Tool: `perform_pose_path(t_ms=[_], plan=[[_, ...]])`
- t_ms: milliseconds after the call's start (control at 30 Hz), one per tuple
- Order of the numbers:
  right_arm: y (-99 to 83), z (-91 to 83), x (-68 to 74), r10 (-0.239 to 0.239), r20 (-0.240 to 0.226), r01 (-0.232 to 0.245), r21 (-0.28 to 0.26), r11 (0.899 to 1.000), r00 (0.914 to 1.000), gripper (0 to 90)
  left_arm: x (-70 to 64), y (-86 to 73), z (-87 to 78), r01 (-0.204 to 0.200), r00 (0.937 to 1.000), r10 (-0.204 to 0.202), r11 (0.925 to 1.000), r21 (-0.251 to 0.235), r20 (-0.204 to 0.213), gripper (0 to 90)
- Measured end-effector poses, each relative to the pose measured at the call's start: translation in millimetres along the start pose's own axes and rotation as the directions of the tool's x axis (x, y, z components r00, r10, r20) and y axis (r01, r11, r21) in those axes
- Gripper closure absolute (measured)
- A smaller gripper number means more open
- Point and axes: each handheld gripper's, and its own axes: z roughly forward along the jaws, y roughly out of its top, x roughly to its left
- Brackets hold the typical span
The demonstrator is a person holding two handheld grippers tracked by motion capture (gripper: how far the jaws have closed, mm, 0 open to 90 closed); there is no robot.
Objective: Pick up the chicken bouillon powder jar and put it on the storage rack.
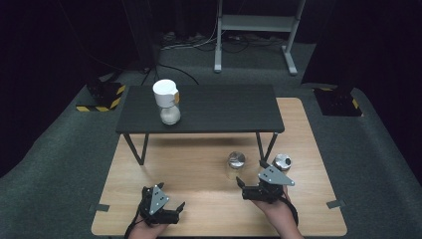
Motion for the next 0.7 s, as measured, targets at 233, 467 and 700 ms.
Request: perform_pose_path(t_ms=[233,467,700], plan=[[3.4,5.4,1.0,0.005,-0.008,-0.005,0.001,1.0,1.0,1.8,0.1,-0.2,-0.2,0.005,1.0,-0.005,1.0,-0.005,0.003,0.9],[5.2,12.4,2.7,0.004,-0.008,-0.004,0.0,1.0,1.0,5.8,0.1,-0.3,-0.3,0.007,1.0,-0.007,1.0,-0.006,0.003,0.9],[3.9,19.7,2.9,0.019,-0.011,-0.019,-0.007,1.0,0.9998,10.5,0.4,-0.3,-0.6,0.006,1.0,-0.006,1.0,-0.006,0.004,0.9]])
